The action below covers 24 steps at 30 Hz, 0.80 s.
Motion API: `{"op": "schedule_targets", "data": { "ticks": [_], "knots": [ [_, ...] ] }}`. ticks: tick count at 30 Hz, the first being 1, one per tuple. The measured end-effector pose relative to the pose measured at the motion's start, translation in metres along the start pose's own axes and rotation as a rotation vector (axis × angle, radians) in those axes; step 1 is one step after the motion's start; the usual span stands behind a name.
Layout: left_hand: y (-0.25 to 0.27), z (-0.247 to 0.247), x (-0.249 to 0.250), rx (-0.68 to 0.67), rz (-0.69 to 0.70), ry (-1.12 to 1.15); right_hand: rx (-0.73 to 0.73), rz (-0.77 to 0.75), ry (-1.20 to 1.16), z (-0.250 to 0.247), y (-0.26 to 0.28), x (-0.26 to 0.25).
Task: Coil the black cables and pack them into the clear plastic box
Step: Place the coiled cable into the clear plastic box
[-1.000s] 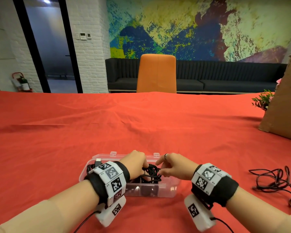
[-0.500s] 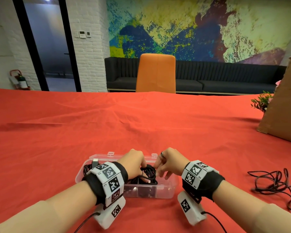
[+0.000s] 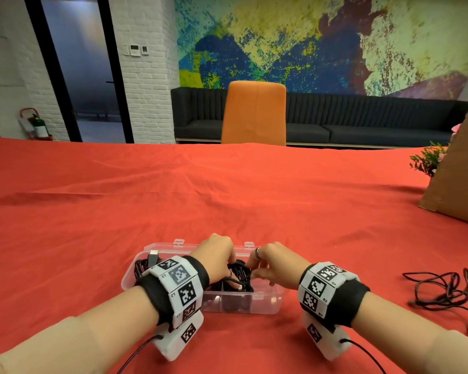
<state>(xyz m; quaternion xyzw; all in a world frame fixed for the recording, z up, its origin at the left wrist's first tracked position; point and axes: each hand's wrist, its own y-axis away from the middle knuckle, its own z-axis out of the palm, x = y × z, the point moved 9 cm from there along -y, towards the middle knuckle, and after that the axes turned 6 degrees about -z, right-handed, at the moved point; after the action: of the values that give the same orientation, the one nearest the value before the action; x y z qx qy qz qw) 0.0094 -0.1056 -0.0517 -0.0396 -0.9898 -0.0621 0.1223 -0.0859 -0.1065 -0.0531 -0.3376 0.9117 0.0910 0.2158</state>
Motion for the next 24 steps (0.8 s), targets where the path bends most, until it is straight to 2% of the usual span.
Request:
{"op": "schedule_targets", "data": {
  "ticks": [3, 7, 10, 13, 16, 19, 21, 24],
  "knots": [
    [0.002, -0.001, 0.004, 0.033, -0.009, -0.048, 0.006, -0.048, 0.238, 0.008, 0.008, -0.001],
    [0.005, -0.004, 0.008, 0.042, -0.011, -0.053, -0.067, -0.031, 0.260, 0.016, 0.014, -0.001],
    [0.008, -0.011, 0.006, 0.007, 0.012, 0.053, -0.105, -0.052, 0.289, 0.015, 0.015, -0.007],
    [0.016, -0.015, -0.007, -0.074, 0.024, 0.242, -0.094, -0.031, 0.281, 0.016, 0.017, -0.006],
    [0.027, -0.013, -0.018, -0.243, 0.046, 0.437, -0.086, -0.028, 0.226, 0.018, 0.017, -0.005],
    [0.035, -0.013, -0.017, -0.331, 0.110, 0.439, -0.067, -0.026, 0.144, 0.018, 0.015, -0.003],
    [0.034, -0.014, -0.016, -0.318, 0.128, 0.415, -0.040, -0.018, 0.135, 0.017, 0.013, 0.000],
    [0.029, -0.016, -0.017, -0.228, 0.125, 0.416, 0.004, -0.022, 0.132, 0.018, 0.011, 0.004]
  ]
}}
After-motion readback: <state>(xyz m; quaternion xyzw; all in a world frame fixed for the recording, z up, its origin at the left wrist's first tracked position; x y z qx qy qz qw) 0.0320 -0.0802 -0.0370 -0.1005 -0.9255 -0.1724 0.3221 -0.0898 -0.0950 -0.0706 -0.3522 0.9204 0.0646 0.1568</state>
